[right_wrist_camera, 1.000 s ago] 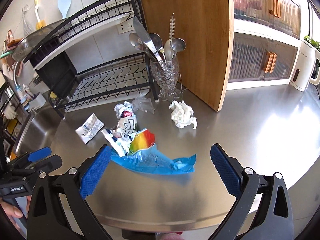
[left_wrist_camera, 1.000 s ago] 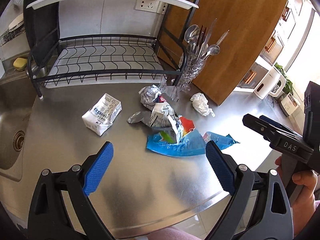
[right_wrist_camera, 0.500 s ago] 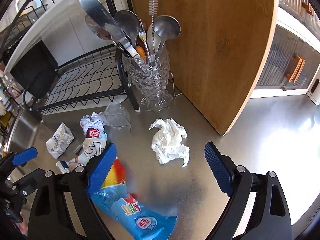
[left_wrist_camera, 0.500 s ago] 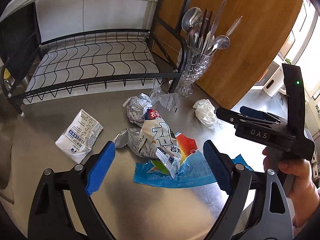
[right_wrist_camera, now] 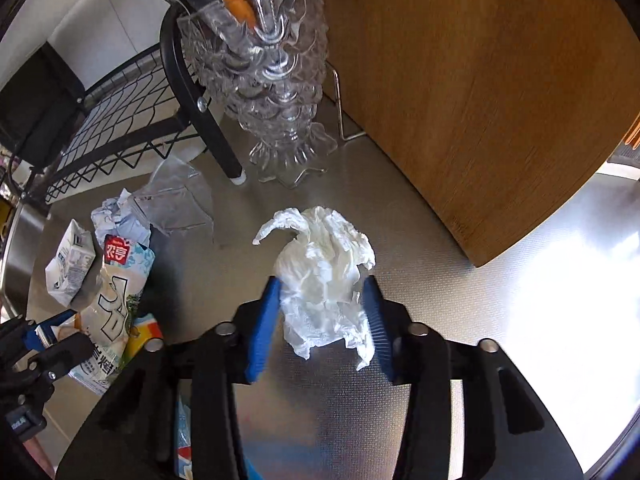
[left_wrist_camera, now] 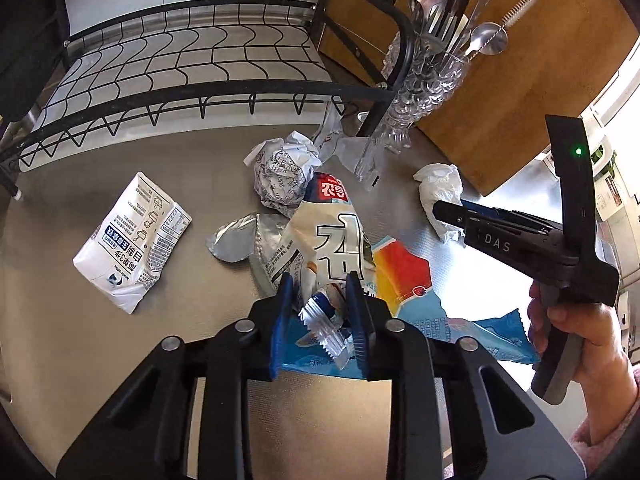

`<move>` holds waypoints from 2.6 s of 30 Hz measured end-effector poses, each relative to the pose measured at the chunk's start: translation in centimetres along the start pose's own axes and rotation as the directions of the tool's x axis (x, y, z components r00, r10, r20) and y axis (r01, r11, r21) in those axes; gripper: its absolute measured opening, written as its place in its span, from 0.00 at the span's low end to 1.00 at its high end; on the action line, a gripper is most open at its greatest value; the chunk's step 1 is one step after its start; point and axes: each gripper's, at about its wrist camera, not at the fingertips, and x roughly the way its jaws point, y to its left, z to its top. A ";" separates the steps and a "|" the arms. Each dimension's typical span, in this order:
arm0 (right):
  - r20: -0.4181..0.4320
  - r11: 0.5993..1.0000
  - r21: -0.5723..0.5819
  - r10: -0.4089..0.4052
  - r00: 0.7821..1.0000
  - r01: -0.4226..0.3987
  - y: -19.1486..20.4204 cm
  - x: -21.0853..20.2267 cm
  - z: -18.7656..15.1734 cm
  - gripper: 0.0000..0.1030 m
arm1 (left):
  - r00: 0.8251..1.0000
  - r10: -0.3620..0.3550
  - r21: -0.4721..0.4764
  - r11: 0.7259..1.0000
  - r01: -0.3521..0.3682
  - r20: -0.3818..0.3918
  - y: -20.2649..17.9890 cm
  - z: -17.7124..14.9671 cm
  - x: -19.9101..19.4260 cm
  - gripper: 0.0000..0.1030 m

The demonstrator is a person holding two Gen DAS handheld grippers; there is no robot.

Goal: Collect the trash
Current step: 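Grasp the white tissue with the right gripper while the left gripper grasps the white snack bag, then carry the tissue and snack bag over the bin and open both grippers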

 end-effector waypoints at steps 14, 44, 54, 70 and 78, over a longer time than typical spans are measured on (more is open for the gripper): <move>0.114 0.998 -0.041 0.054 0.992 -0.049 2.9 -7.1 -2.0 0.14 | 0.988 0.019 0.032 0.999 -0.024 0.154 -0.4 -0.6 -6.5 0.07; 0.172 0.977 -0.137 0.183 0.968 -0.161 19.8 -18.2 -21.4 0.14 | 0.963 0.084 -0.041 0.996 -0.076 0.256 9.0 -22.1 -22.6 0.07; 0.038 0.966 -0.190 0.186 0.982 -0.176 23.6 -14.2 -28.2 0.14 | 0.982 0.110 -0.107 0.990 -0.094 0.157 12.5 -28.3 -20.2 0.07; -0.216 0.985 -0.062 0.143 0.966 -0.159 21.1 0.1 -36.4 0.14 | 0.994 0.060 -0.124 0.990 -0.071 -0.088 14.7 -37.0 -4.2 0.07; -0.250 0.988 -0.011 0.144 0.957 -0.151 20.0 6.4 -38.4 0.14 | 0.988 0.055 -0.120 0.990 -0.072 -0.143 15.5 -39.0 3.2 0.07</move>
